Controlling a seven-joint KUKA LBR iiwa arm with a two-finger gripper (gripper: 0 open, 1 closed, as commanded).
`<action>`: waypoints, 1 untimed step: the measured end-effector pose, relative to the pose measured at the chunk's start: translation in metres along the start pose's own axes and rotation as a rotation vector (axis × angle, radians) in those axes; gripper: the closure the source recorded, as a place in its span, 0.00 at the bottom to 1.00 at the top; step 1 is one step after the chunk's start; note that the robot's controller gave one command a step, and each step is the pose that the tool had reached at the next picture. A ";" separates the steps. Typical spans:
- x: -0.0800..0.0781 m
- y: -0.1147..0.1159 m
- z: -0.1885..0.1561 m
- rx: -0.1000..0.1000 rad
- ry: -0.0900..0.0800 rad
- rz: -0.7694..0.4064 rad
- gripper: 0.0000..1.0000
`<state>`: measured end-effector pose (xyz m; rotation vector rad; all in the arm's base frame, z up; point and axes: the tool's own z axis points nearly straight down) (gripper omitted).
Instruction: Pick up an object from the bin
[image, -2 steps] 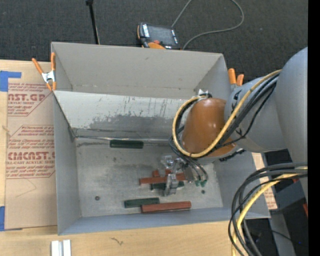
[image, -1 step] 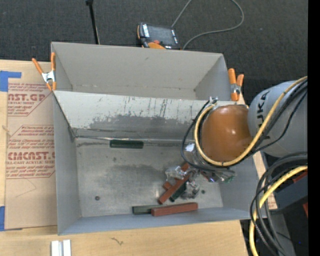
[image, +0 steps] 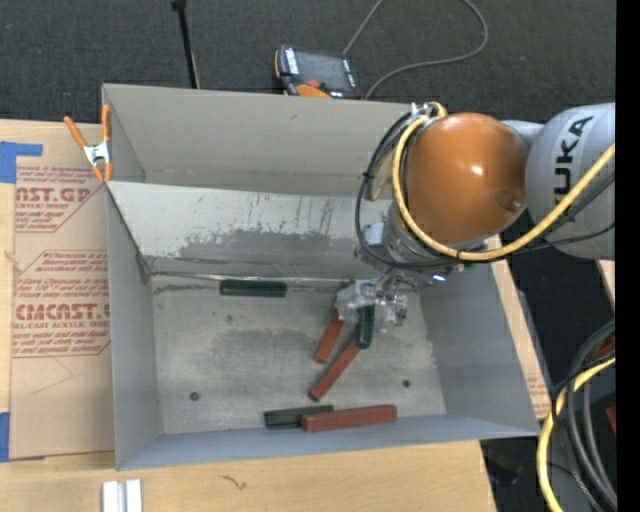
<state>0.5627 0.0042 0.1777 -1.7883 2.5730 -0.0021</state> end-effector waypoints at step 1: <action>-0.107 0.010 -0.108 -0.003 -0.003 -0.419 1.00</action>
Offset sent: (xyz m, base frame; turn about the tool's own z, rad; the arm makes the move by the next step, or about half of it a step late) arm 0.0268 0.0997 0.1068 -0.4183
